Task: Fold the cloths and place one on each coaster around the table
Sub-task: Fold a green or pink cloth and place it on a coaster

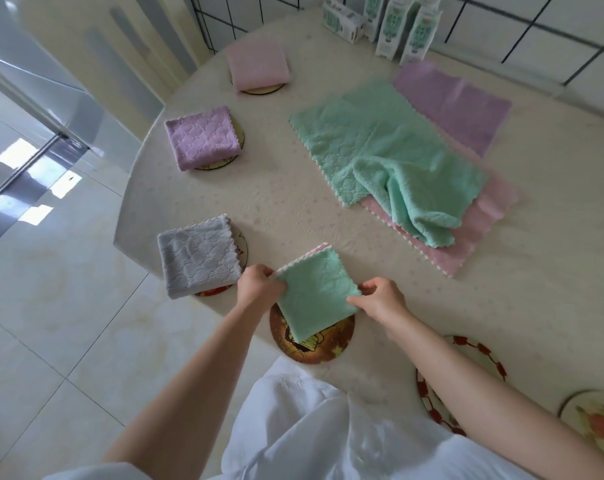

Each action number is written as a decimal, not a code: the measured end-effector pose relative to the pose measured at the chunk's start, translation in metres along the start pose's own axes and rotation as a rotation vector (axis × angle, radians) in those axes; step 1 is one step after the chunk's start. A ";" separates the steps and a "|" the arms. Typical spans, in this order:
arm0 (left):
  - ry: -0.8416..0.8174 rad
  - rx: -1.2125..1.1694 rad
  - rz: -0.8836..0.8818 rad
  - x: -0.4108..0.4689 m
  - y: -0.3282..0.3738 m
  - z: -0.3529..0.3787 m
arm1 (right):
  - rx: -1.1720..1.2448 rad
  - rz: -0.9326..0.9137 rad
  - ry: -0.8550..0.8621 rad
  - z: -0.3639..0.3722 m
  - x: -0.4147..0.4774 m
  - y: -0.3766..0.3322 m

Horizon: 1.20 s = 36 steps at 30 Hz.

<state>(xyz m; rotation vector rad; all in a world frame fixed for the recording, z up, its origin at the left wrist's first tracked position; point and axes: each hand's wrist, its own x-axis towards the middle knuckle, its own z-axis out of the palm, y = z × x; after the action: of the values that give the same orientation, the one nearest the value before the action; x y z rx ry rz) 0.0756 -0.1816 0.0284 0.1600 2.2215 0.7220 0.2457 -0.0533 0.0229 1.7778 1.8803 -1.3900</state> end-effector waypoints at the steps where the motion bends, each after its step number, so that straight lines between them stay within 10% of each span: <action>1: -0.012 -0.056 0.003 -0.002 0.000 -0.002 | 0.063 0.006 -0.019 -0.001 0.000 0.002; 11: -0.088 -0.452 0.028 -0.029 -0.043 -0.009 | 0.268 -0.051 -0.258 -0.010 -0.031 0.039; 18: 0.297 0.336 0.577 -0.036 -0.069 0.017 | -0.030 -0.314 -0.035 0.007 -0.028 0.059; 22: 0.172 0.646 1.020 -0.045 -0.080 0.027 | -0.220 -0.546 0.027 0.010 -0.027 0.067; 36: -0.110 0.936 1.038 -0.028 -0.071 0.013 | -0.389 -0.531 -0.049 0.010 -0.017 0.061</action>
<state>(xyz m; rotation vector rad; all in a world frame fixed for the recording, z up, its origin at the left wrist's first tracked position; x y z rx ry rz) 0.1118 -0.2435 0.0007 1.8300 2.0931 0.0669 0.2978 -0.0821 0.0001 1.0990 2.4978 -1.0761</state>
